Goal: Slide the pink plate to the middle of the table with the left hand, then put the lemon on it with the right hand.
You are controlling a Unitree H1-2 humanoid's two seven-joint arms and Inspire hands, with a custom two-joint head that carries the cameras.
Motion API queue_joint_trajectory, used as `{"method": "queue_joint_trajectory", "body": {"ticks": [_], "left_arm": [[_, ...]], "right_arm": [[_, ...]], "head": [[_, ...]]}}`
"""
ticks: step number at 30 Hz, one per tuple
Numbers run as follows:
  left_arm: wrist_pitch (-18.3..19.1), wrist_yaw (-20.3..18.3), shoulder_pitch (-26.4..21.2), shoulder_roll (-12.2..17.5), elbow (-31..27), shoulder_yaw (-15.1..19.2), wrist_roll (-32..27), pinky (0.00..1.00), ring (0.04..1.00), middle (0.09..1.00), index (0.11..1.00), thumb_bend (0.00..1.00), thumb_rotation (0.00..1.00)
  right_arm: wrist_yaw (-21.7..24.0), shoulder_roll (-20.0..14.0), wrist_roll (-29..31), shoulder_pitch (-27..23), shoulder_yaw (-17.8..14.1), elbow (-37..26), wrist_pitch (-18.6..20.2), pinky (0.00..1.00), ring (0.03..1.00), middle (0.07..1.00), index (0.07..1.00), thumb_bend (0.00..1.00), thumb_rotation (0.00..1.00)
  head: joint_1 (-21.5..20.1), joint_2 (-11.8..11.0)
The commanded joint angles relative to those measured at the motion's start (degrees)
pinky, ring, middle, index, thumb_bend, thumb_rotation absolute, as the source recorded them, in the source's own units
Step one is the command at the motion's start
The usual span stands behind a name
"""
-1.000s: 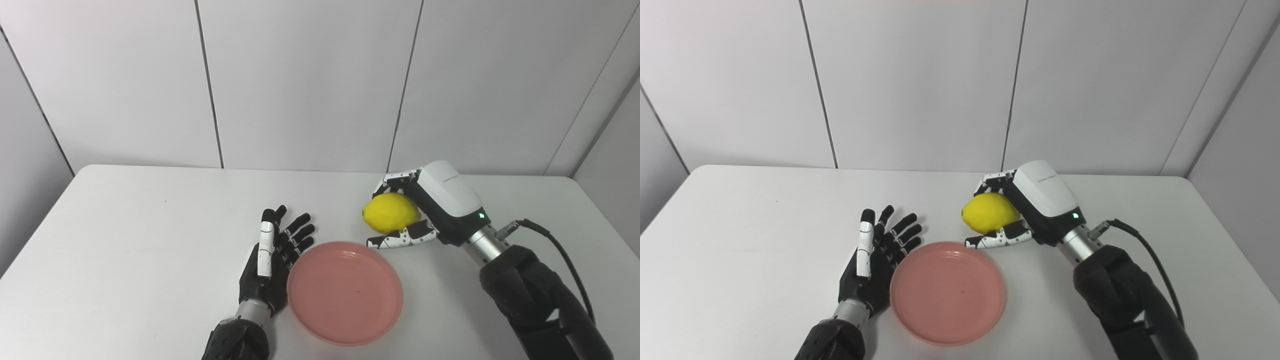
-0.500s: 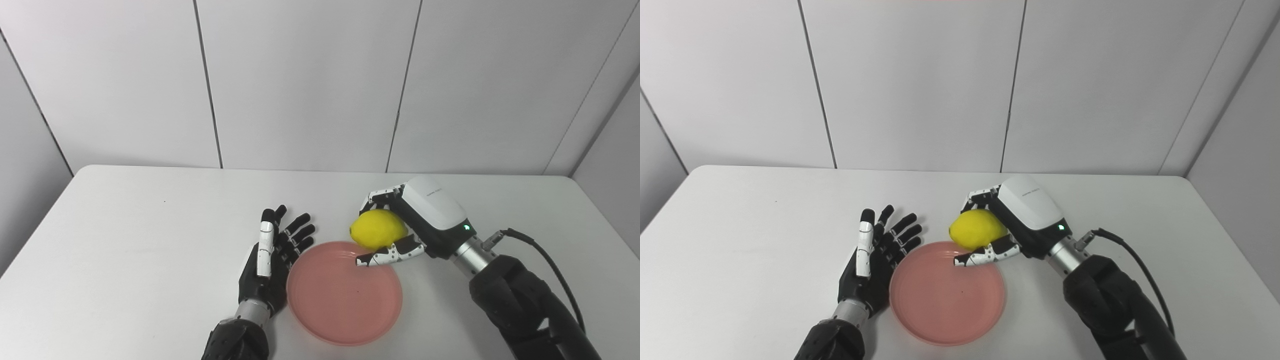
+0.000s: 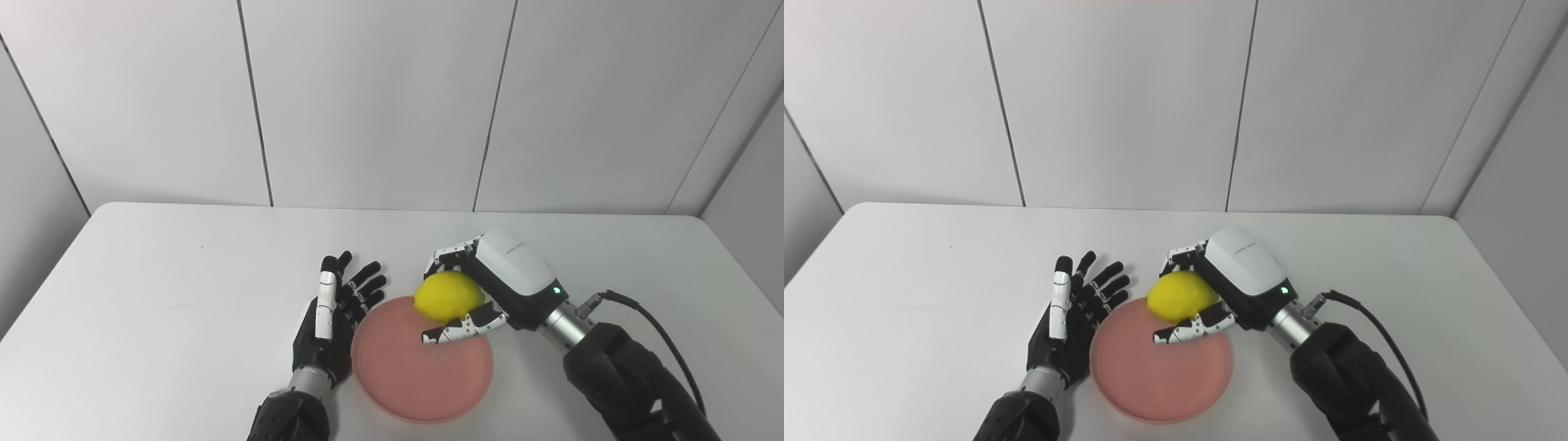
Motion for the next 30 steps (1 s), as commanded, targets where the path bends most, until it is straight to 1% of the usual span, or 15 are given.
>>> {"method": "queue_joint_trajectory", "body": {"ticks": [1, 2, 4, 9, 12, 15, 19, 23, 25, 30], "left_arm": [[1.5, 1.9, 2.1, -3.9, 2.4, 0.1, 0.8, 0.87, 0.823, 0.825, 0.968, 0.74, 0.89], [1.5, 1.9, 2.1, -3.9, 2.4, 0.1, 0.9, 0.86, 0.823, 0.827, 0.966, 0.74, 0.89], [1.5, 2.2, 2.2, -4.0, 2.4, 0.1, 0.9, 0.85, 0.818, 0.824, 0.963, 0.75, 0.88], [1.3, 2.4, 2.2, -4.1, 2.5, 0.3, 0.8, 0.86, 0.816, 0.825, 0.959, 0.75, 0.87], [1.3, 2.4, 2.2, -4.1, 2.4, 0.2, 0.8, 0.86, 0.822, 0.826, 0.962, 0.75, 0.88], [1.4, 2.3, 2.2, -4.1, 2.3, 0.3, 0.6, 0.86, 0.824, 0.826, 0.964, 0.75, 0.88], [1.4, 2.1, 2.2, -3.9, 2.3, 0.0, 0.7, 0.88, 0.837, 0.829, 0.971, 0.74, 0.90], [1.3, 2.2, 2.3, -4.0, 2.2, -0.1, 0.9, 0.89, 0.845, 0.837, 0.976, 0.74, 0.90], [1.2, 2.2, 2.4, -4.1, 2.1, -0.1, 0.8, 0.88, 0.835, 0.831, 0.972, 0.74, 0.89], [1.2, 2.1, 2.3, -4.1, 2.2, 0.1, 0.5, 0.91, 0.830, 0.826, 0.972, 0.74, 0.89]], "right_arm": [[0.0, -0.7, 0.6, -1.4, 0.0, -1.7, -2.5, 0.16, 0.215, 0.289, 0.379, 0.61, 0.49], [0.2, -0.7, 0.6, -1.4, 0.1, -1.7, -2.6, 0.17, 0.219, 0.294, 0.386, 0.61, 0.50], [0.8, -0.6, 0.7, -1.3, 0.6, -1.8, -2.8, 0.16, 0.218, 0.295, 0.390, 0.61, 0.49], [1.6, -0.8, -0.4, -1.3, 2.0, -1.1, -3.5, 0.15, 0.210, 0.292, 0.392, 0.60, 0.49], [2.3, -0.6, -0.9, -1.2, 2.7, -0.6, -3.3, 0.15, 0.203, 0.284, 0.383, 0.60, 0.47], [2.7, -0.4, -1.1, -1.3, 3.3, 0.2, -3.4, 0.15, 0.207, 0.292, 0.401, 0.59, 0.46], [2.6, 0.1, -1.1, -1.6, 4.0, 1.8, -4.3, 0.16, 0.219, 0.303, 0.419, 0.59, 0.47], [2.7, 0.1, -2.1, -2.1, 5.0, 3.3, -5.3, 0.16, 0.218, 0.302, 0.418, 0.59, 0.49], [2.7, 0.1, -2.8, -2.4, 5.5, 4.1, -5.7, 0.16, 0.219, 0.306, 0.422, 0.59, 0.51], [1.5, 0.1, -3.3, -3.0, 6.0, 6.9, -7.6, 0.15, 0.209, 0.294, 0.413, 0.60, 0.46]], "head": [[0.1, 0.2], [0.1, 0.2], [0.0, 0.3], [-0.1, 0.3], [-0.1, 0.3], [-0.1, 0.3], [-0.2, 0.4], [-0.1, 0.4], [0.0, 0.5], [-0.3, 0.5]]}}
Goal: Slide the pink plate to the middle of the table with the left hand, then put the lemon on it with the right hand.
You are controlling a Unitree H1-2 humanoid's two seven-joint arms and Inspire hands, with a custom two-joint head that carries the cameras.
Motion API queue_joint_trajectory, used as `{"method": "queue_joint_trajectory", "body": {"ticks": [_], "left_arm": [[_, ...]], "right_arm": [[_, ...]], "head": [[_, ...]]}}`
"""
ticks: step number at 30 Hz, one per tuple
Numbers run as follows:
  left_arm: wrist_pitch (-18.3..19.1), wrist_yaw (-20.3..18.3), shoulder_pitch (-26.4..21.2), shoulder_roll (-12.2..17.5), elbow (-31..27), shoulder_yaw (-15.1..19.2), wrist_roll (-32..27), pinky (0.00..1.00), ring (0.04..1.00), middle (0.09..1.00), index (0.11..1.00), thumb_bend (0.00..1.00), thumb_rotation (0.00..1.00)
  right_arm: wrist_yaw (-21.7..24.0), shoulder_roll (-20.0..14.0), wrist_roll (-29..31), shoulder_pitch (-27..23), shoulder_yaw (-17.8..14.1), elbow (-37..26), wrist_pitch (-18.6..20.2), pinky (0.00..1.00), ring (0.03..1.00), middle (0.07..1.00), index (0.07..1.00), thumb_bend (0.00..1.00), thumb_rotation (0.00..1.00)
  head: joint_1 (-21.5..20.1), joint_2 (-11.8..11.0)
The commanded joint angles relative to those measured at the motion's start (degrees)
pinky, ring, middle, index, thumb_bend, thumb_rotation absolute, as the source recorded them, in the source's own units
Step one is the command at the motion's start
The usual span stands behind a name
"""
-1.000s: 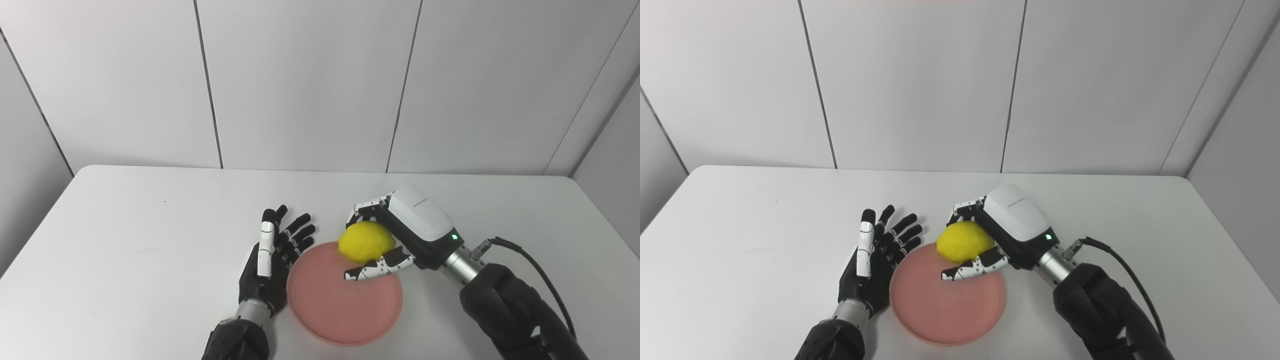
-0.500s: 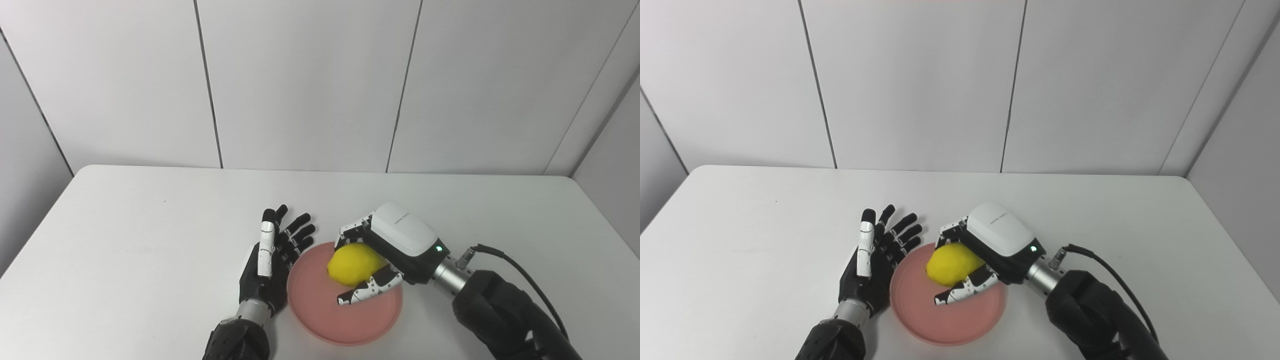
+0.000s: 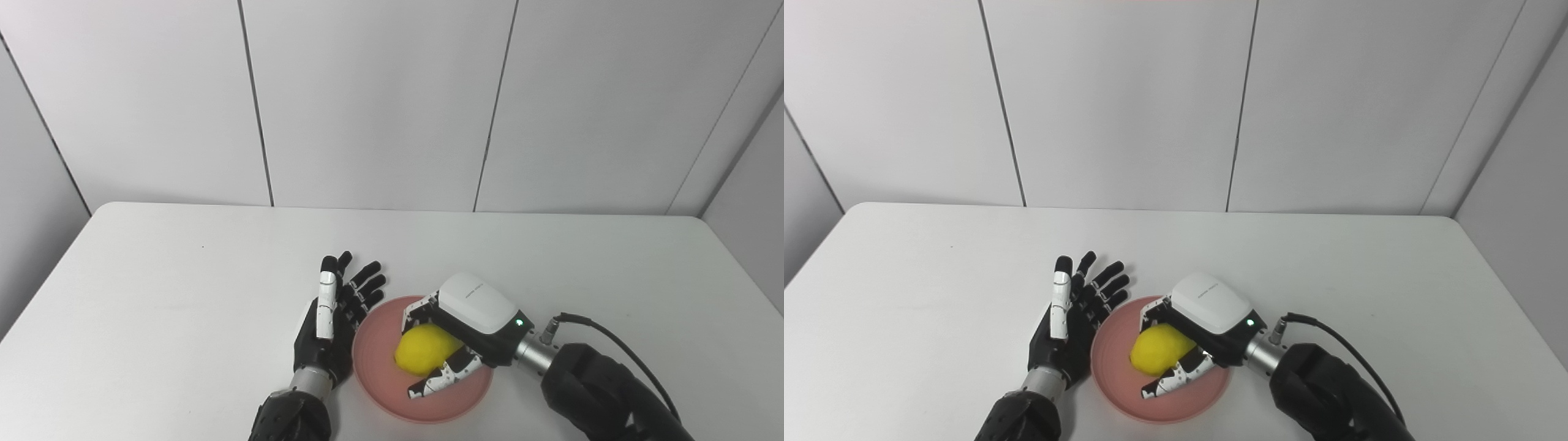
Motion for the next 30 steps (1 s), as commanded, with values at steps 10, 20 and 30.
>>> {"method": "queue_joint_trajectory", "body": {"ticks": [10, 20, 30], "left_arm": [[1.2, 1.8, 2.4, -4.0, 2.4, 0.3, 0.7, 0.88, 0.824, 0.832, 0.969, 0.73, 0.90], [1.2, 2.0, 2.5, -4.0, 2.2, 0.2, 0.8, 0.86, 0.819, 0.832, 0.963, 0.74, 0.89], [2.0, 2.3, 2.3, -4.1, 1.4, 0.5, 0.2, 0.82, 0.818, 0.834, 0.958, 0.74, 0.88]], "right_arm": [[-0.9, -0.1, -0.1, -3.7, -0.1, 0.1, -3.5, 0.14, 0.199, 0.281, 0.409, 0.62, 0.42], [-1.4, -0.4, -1.8, -4.4, 0.4, 0.2, -4.2, 0.16, 0.213, 0.306, 0.429, 0.64, 0.45], [0.5, -0.5, -3.2, -4.2, 0.0, -0.8, -2.6, 0.32, 0.377, 0.453, 0.513, 0.84, 0.57]], "head": [[-0.1, 0.1], [0.0, 0.2], [-0.2, 1.8]]}}
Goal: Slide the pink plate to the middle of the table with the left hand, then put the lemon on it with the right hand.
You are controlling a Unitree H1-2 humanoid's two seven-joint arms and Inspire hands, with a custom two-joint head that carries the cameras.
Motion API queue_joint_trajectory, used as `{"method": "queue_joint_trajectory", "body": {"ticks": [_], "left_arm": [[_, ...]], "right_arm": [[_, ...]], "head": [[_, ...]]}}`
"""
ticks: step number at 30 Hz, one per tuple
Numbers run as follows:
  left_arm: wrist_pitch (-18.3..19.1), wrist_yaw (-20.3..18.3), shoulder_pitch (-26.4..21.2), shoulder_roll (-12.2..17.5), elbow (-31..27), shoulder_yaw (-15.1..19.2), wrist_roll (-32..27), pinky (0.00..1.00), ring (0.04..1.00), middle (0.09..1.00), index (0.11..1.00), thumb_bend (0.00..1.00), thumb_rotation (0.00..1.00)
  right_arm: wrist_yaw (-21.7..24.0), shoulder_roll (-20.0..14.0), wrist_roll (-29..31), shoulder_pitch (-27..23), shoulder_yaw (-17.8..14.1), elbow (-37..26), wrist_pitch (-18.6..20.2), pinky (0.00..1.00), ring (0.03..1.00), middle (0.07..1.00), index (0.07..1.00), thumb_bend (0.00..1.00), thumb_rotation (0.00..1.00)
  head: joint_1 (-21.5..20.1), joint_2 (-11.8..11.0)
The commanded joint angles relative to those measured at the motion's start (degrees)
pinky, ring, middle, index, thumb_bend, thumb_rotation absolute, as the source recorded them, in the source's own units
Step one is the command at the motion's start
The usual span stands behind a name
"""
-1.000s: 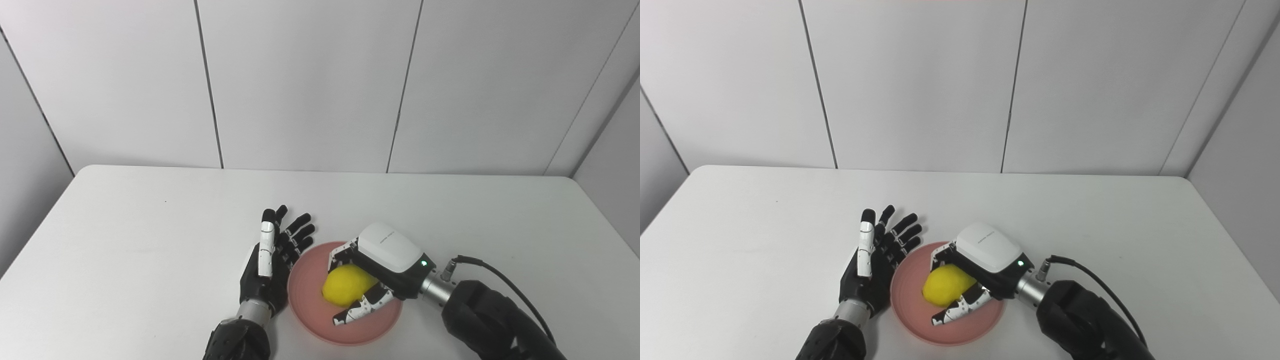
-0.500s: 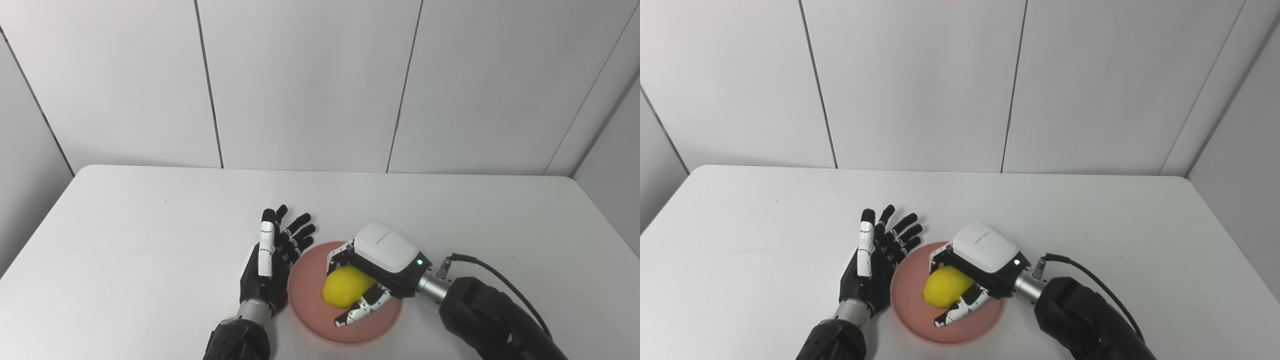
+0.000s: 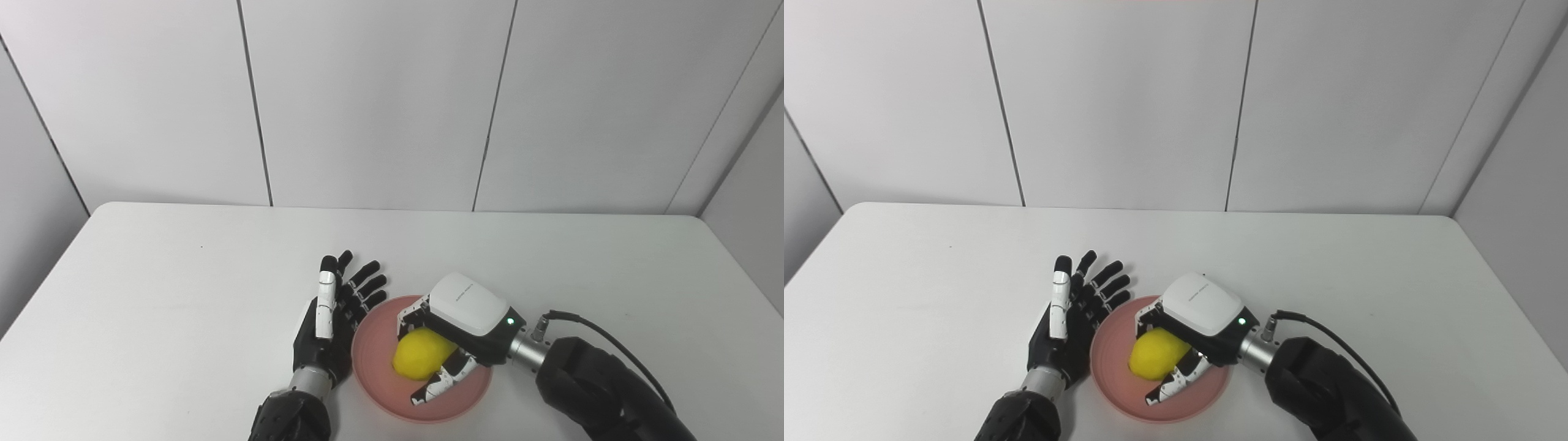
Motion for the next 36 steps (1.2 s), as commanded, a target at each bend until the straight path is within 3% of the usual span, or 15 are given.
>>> {"method": "queue_joint_trajectory", "body": {"ticks": [1, 18, 32, 36], "left_arm": [[2.3, 1.9, 2.3, -4.0, 1.3, 0.5, 0.1, 0.83, 0.821, 0.835, 0.959, 0.74, 0.88], [3.5, 2.2, 1.9, -3.8, 0.5, 0.5, -0.2, 0.81, 0.824, 0.848, 0.975, 0.74, 0.89], [6.5, 3.1, 2.5, -3.8, -3.2, 0.4, -0.7, 0.82, 0.831, 0.846, 0.973, 0.75, 0.88], [7.6, 3.7, 2.7, -3.8, -4.3, 0.4, -0.7, 0.81, 0.825, 0.841, 0.971, 0.76, 0.88]], "right_arm": [[-0.3, -0.5, -0.3, -2.4, -0.8, -1.8, 0.2, 0.33, 0.389, 0.462, 0.518, 0.85, 0.58], [-0.6, -0.5, -3.2, -2.4, -0.9, -2.0, -0.6, 0.33, 0.373, 0.453, 0.504, 0.86, 0.59], [1.8, -0.6, -1.3, -3.1, -2.6, -5.8, 0.5, 0.35, 0.388, 0.465, 0.510, 0.85, 0.58], [0.6, -0.3, -0.7, -3.2, -3.5, -6.1, -0.4, 0.30, 0.353, 0.437, 0.493, 0.86, 0.56]], "head": [[0.0, 0.5], [-0.3, 1.0], [-1.5, 4.7], [-1.5, 4.8]]}}
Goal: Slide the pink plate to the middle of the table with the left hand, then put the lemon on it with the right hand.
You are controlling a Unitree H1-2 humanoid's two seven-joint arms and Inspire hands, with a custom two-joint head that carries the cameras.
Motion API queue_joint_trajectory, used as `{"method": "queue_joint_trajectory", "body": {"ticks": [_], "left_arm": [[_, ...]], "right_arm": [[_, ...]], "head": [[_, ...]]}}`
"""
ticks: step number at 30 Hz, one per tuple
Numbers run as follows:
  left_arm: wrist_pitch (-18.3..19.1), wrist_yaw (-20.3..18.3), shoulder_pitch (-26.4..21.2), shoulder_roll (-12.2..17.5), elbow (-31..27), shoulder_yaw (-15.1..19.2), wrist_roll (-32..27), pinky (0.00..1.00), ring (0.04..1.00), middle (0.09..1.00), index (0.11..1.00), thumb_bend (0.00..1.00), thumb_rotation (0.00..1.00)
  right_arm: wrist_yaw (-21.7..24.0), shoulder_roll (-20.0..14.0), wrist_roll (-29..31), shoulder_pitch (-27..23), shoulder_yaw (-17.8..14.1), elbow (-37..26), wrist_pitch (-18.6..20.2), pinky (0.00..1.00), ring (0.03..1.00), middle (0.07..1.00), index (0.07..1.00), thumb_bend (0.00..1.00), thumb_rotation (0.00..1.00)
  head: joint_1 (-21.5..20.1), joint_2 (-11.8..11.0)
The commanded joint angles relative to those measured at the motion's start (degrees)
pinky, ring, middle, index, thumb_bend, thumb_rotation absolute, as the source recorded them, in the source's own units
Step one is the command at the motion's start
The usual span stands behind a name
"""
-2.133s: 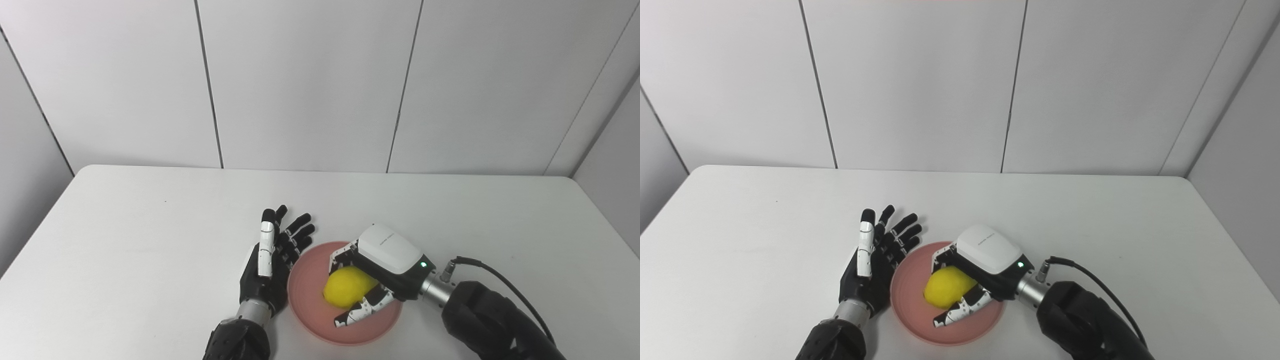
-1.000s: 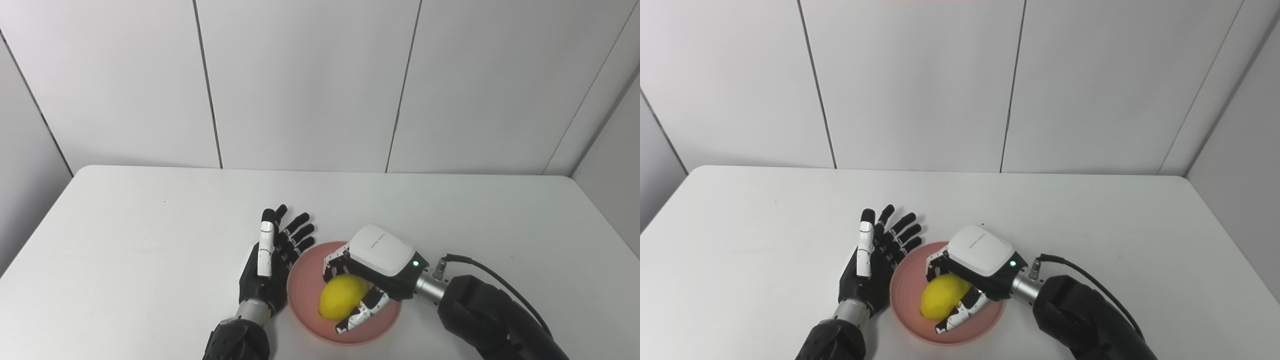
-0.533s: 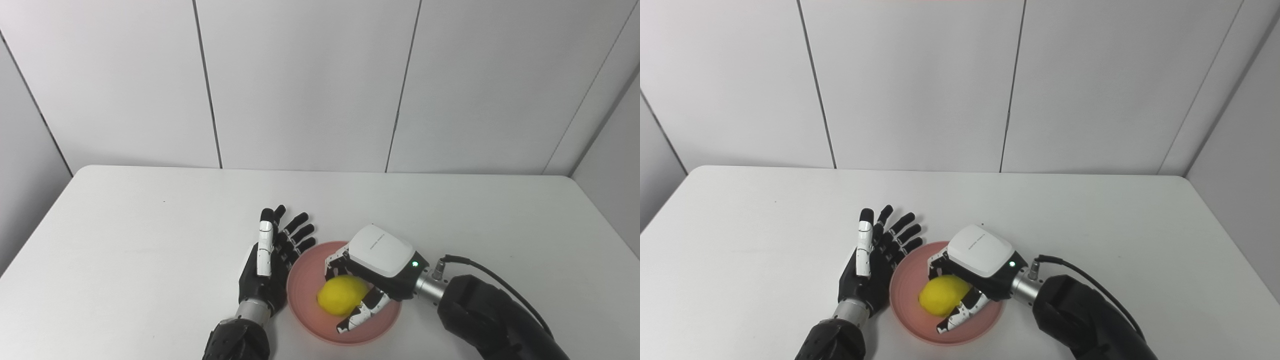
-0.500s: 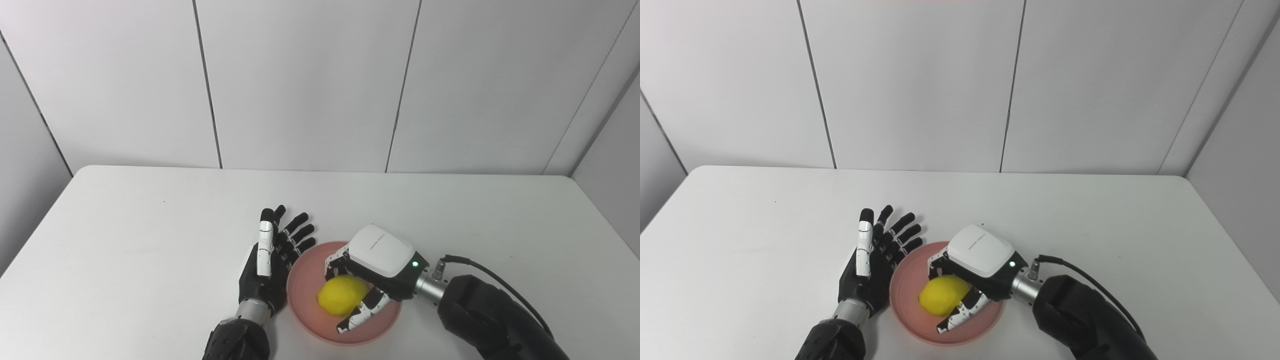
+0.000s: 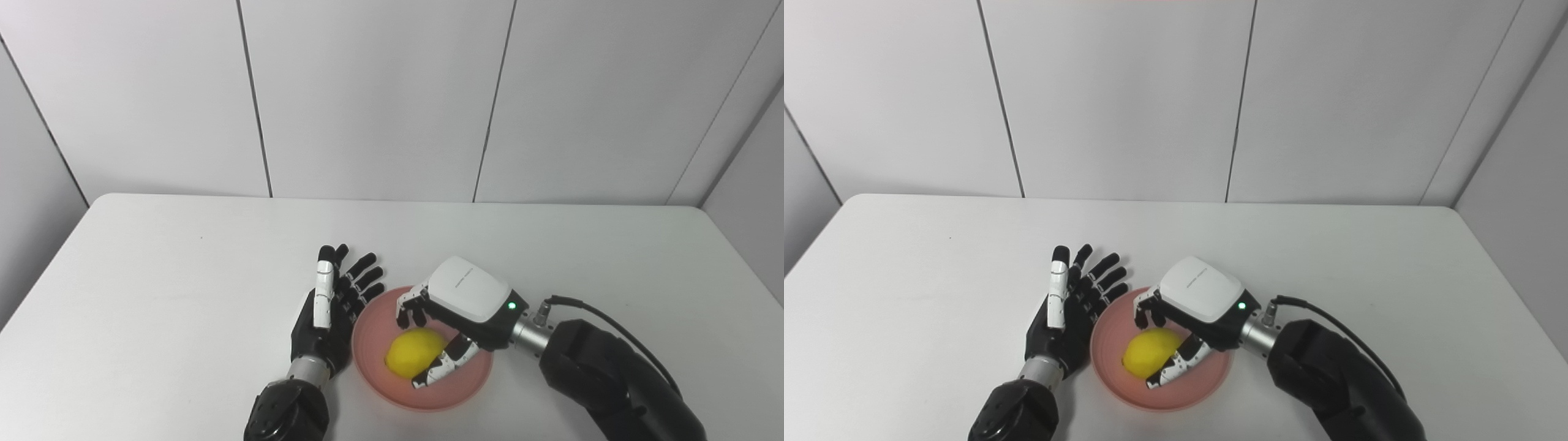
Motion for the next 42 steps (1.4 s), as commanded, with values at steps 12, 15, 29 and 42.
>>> {"method": "queue_joint_trajectory", "body": {"ticks": [12, 15, 29, 42], "left_arm": [[1.1, 1.9, 2.3, -4.1, -0.7, 0.0, 0.8, 0.80, 0.819, 0.823, 0.968, 0.74, 0.89], [0.1, 1.8, 2.4, -4.1, -0.7, 0.0, 1.0, 0.81, 0.825, 0.825, 0.971, 0.74, 0.89], [-10.1, 1.8, 2.3, -2.8, 0.9, -0.9, 6.7, 0.85, 0.834, 0.829, 0.936, 0.78, 0.85], [-20.6, -1.0, 0.9, 0.7, 5.7, -0.2, 10.1, 0.83, 0.830, 0.842, 0.912, 0.76, 0.80]], "right_arm": [[-3.0, 1.5, 4.9, -1.7, -5.2, -5.9, 0.3, 0.31, 0.374, 0.458, 0.514, 0.82, 0.59], [-4.7, 2.6, 6.8, -0.7, -7.1, -6.5, 0.7, 0.31, 0.378, 0.459, 0.516, 0.82, 0.59], [-11.3, 16.1, 28.3, 10.7, -20.2, -6.7, 14.1, 0.57, 0.638, 0.664, 0.662, 0.70, 0.95], [-18.6, 23.2, 35.9, 16.8, -24.0, -4.8, 20.1, 0.71, 0.751, 0.763, 0.715, 0.69, 1.00]], "head": [[0.3, 0.2], [0.2, 0.2], [0.0, 0.9], [-0.5, 1.3]]}}
